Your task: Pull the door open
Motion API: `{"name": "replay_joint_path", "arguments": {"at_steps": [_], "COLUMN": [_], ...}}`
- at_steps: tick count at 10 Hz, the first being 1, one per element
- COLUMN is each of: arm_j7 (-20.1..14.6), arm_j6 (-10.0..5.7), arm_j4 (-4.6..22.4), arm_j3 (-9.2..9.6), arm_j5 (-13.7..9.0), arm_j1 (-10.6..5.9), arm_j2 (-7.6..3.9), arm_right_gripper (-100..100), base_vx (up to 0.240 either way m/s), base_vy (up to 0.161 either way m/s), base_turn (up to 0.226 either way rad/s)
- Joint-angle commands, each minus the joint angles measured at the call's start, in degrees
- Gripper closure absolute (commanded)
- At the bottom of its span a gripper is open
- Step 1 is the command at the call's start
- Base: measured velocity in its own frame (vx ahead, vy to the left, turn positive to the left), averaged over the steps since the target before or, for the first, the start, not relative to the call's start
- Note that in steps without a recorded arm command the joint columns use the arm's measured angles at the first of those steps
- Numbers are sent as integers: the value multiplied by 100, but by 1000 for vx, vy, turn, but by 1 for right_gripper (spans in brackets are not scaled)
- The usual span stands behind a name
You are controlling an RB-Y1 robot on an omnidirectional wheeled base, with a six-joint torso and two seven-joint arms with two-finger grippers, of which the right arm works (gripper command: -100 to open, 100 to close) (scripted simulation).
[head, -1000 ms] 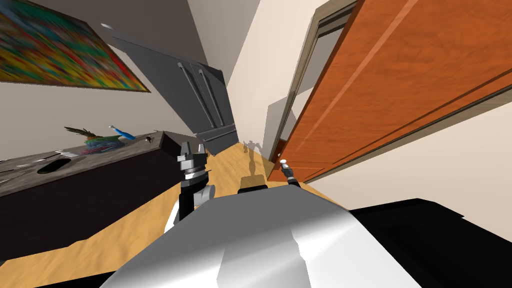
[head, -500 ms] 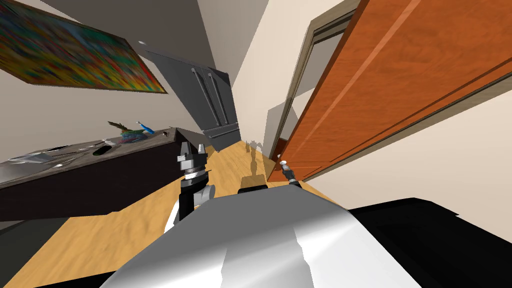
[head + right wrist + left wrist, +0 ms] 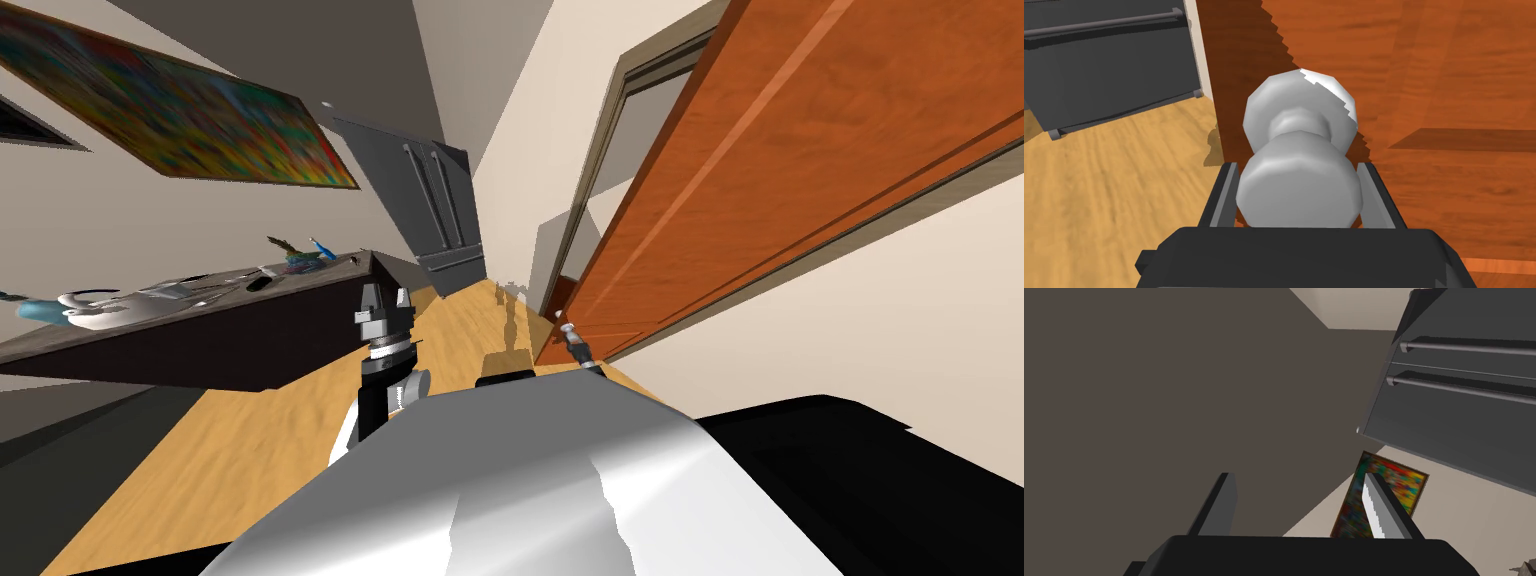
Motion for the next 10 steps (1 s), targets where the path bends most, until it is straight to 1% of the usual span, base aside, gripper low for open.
{"name": "replay_joint_path", "arguments": {"at_steps": [1, 5, 6, 7, 8, 10], "arm_j7": [-76, -265, -227, -284, -297, -358], "arm_j6": [-151, -461, -382, -476, -500, -614], "arm_j4": [17, 113, 100, 169, 185, 260], "arm_j3": [73, 229, 217, 272, 282, 332], "arm_j5": [37, 114, 109, 133, 137, 158], "arm_j1": [69, 173, 162, 177, 178, 181], "arm_j2": [-70, -217, -190, -211, -218, -249], "arm_right_gripper": [100, 100, 100, 100, 100, 100], "base_vx": [-225, -192, -73, -136, -176, -181], "base_vy": [-73, -43, -19, -21, -58, -58], "base_turn": [144, 112, 20, 161, 125, 126]}}
